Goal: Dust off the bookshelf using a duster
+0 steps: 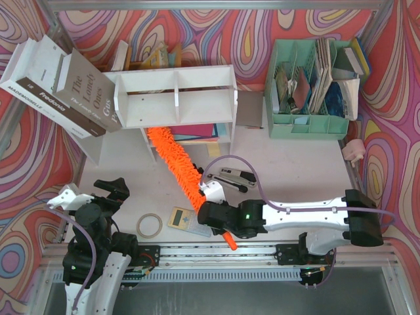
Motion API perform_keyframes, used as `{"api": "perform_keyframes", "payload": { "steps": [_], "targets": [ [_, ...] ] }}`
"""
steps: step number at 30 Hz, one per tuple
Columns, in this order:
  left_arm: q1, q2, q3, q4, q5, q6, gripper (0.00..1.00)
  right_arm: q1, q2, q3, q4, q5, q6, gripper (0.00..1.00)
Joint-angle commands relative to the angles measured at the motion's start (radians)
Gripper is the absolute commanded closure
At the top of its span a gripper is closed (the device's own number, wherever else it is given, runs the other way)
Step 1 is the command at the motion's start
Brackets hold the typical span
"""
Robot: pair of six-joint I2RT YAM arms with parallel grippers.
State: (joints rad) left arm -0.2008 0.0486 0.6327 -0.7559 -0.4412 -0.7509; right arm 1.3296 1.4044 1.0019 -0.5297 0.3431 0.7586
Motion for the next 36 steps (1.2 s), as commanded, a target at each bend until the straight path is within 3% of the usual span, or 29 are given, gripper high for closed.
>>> {"api": "perform_keyframes", "payload": {
  "steps": [1, 8, 21, 36],
  "targets": [
    [0.008, -0.001, -0.017, 0.021, 0.003, 0.015, 0.01, 0.020, -0.008, 0.049, 0.019, 0.047, -0.029, 1.00],
    [0.008, -0.003, -0.015, 0.020, -0.001, 0.015, 0.01, 0.075, -0.059, 0.100, -0.038, 0.090, -0.060, 1.00],
    [0.008, 0.007, -0.002, 0.017, -0.005, 0.013, 0.01, 0.122, -0.108, -0.071, -0.070, 0.031, -0.001, 1.00],
    [0.008, 0.090, 0.092, 0.005, -0.014, 0.024, 0.01, 0.329, -0.116, 0.005, -0.137, 0.156, -0.020, 1.00]
  ]
}}
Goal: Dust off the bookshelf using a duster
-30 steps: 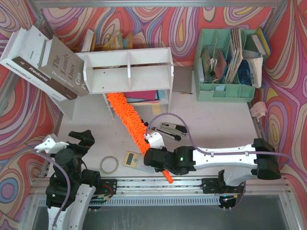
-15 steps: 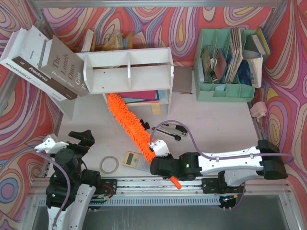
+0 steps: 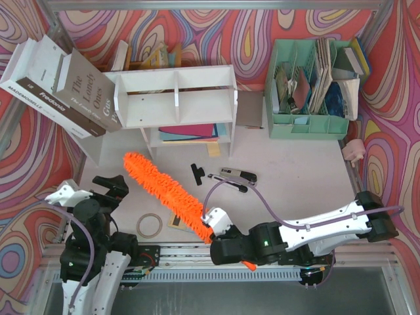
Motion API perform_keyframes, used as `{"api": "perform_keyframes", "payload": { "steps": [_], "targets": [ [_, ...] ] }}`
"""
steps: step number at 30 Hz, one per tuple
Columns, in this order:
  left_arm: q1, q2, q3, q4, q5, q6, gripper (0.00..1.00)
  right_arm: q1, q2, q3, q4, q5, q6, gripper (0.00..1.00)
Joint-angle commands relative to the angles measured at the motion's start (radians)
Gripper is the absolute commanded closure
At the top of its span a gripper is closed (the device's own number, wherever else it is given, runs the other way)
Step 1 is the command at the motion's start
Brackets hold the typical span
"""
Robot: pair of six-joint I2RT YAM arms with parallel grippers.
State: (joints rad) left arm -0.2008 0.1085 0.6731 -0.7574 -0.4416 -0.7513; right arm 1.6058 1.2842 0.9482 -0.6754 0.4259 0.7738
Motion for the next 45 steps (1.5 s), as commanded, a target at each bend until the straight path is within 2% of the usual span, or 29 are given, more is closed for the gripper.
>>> {"api": "perform_keyframes", "payload": {
  "steps": [1, 7, 13, 23, 34, 45],
  "targets": [
    [0.008, 0.039, 0.062, 0.004, -0.019, 0.038, 0.01, 0.064, 0.012, 0.065, 0.011, 0.082, -0.042, 1.00],
    [0.008, 0.064, 0.130, -0.014, -0.074, 0.108, 0.02, 0.061, 0.077, 0.102, 0.057, 0.187, -0.032, 1.00],
    [0.008, 0.042, 0.183, -0.019, -0.158, 0.173, 0.01, -0.067, 0.132, 0.107, 0.231, 0.071, -0.125, 1.00],
    [0.008, -0.045, 0.168, -0.028, -0.206, 0.199, 0.01, -0.175, 0.201, 0.167, 0.271, 0.024, -0.172, 1.00],
    [0.008, -0.063, 0.160, -0.032, -0.206, 0.197, 0.01, -0.251, 0.247, 0.215, 0.305, -0.011, -0.210, 1.00],
    [0.008, -0.102, 0.168, -0.068, -0.271, 0.169, 0.02, -0.292, 0.448, 0.373, 0.452, -0.118, -0.365, 1.00]
  ]
}}
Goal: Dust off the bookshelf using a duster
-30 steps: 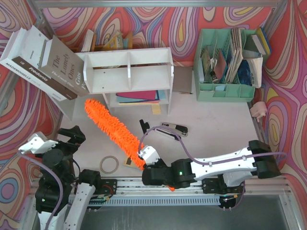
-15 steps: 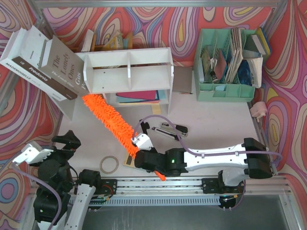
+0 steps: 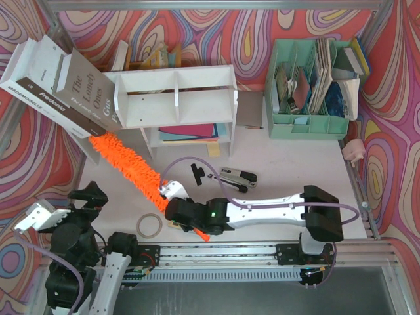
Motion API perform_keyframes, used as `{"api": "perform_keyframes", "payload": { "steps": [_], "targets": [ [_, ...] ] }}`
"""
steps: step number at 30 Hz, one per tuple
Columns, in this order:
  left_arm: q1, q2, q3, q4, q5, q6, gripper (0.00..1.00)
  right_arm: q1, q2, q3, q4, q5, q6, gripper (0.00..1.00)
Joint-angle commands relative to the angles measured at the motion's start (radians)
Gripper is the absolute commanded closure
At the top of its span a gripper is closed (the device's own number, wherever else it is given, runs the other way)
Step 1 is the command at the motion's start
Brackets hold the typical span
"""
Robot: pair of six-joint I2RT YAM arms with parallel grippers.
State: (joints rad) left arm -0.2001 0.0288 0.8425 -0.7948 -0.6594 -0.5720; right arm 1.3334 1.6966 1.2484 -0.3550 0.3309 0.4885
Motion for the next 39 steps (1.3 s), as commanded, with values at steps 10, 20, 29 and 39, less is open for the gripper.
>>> {"api": "perform_keyframes", "payload": {
  "steps": [10, 20, 29, 39],
  "targets": [
    [0.007, -0.024, -0.003, -0.044, -0.082, -0.023, 0.01, -0.059, 0.129, 0.160, 0.177, -0.051, -0.126, 1.00],
    [0.007, -0.008, -0.010, -0.028, -0.072, -0.011, 0.01, -0.079, -0.032, 0.015, 0.159, 0.037, -0.016, 1.00],
    [0.007, -0.007, -0.011, -0.023, -0.063, -0.009, 0.01, -0.079, -0.143, -0.061, 0.061, 0.061, 0.087, 1.00],
    [0.007, -0.005, -0.011, -0.023, -0.054, -0.008, 0.02, -0.079, -0.186, -0.123, 0.029, 0.011, 0.175, 1.00]
  ]
}}
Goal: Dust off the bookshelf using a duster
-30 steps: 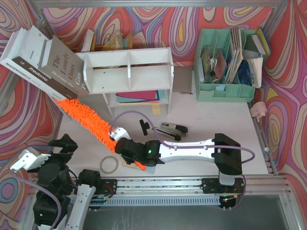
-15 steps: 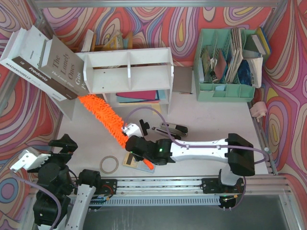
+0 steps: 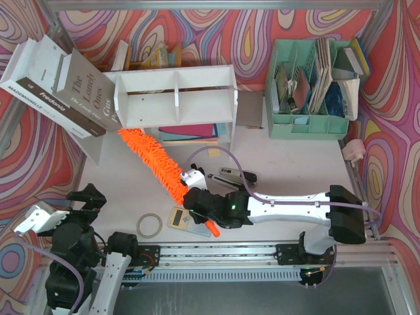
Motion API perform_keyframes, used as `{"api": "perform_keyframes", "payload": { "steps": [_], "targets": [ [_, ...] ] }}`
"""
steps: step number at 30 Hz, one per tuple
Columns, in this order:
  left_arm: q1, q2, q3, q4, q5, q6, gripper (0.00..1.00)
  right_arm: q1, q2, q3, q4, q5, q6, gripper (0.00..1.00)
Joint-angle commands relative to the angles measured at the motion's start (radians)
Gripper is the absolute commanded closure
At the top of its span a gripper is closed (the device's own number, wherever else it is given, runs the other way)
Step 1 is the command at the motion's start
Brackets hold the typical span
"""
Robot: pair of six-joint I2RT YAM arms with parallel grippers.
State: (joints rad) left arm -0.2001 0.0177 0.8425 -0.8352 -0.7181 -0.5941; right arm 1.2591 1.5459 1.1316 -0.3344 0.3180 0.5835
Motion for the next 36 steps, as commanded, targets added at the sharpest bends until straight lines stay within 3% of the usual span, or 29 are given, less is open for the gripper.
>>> {"api": "perform_keyframes", "payload": {
  "steps": [1, 13, 20, 36],
  "targets": [
    [0.007, 0.006, -0.011, 0.016, 0.005, 0.013, 0.02, -0.004, -0.026, -0.005, 0.016, 0.011, 0.084, 1.00],
    [0.007, 0.003, -0.011, 0.015, 0.005, 0.013, 0.02, -0.004, 0.095, 0.028, 0.042, -0.014, 0.024, 1.00],
    [0.007, 0.004, -0.010, 0.014, 0.002, 0.013, 0.02, -0.003, 0.044, 0.087, 0.037, 0.042, 0.000, 1.00],
    [0.007, 0.002, -0.010, 0.018, -0.002, 0.017, 0.01, -0.005, 0.125, -0.046, 0.050, -0.068, 0.032, 1.00]
  ]
}}
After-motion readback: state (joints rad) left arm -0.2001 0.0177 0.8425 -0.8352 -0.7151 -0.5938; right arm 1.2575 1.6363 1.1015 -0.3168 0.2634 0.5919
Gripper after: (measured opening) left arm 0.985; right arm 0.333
